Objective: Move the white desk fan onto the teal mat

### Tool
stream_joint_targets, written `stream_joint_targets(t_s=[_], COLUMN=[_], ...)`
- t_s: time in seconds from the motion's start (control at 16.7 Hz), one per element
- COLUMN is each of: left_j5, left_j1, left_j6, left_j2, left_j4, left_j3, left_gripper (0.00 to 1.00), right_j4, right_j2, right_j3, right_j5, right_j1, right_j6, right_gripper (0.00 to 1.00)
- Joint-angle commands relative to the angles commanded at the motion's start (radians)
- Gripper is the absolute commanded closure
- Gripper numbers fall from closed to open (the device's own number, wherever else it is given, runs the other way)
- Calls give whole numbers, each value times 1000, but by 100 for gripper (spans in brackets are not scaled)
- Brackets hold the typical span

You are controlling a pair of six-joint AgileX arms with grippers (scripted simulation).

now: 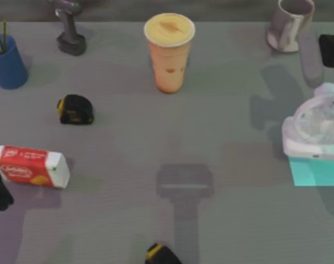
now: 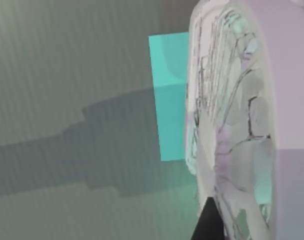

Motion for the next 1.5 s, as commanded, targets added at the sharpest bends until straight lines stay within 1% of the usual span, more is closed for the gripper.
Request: stream_joint_targets(t_s=[0.18, 0.3, 0.66, 0.96, 1.26, 1.5], left_j5=[0, 0, 0, 0, 0, 0], left_j1=[0, 0, 0, 0, 0, 0], left_j6=[0, 0, 0, 0, 0, 0], left_j2=[0, 0, 0, 0, 0, 0], left_j4=[0, 0, 0, 0, 0, 0], left_j3=[0, 0, 0, 0, 0, 0], left_gripper=[0, 0, 0, 0, 0, 0], right_j4=[13, 17, 19, 136, 152, 152], right_j2=[-33, -41, -38, -33, -30, -30], right_j3=[-57, -75, -78, -184, -200, -200], right_j5=[1, 1, 2, 2, 2, 2], right_j1=[-41, -53, -49, -53, -53, -53], right_j6=[-139, -179, -180, -180, -181, -181], right_gripper=[100, 100, 100, 100, 100, 70])
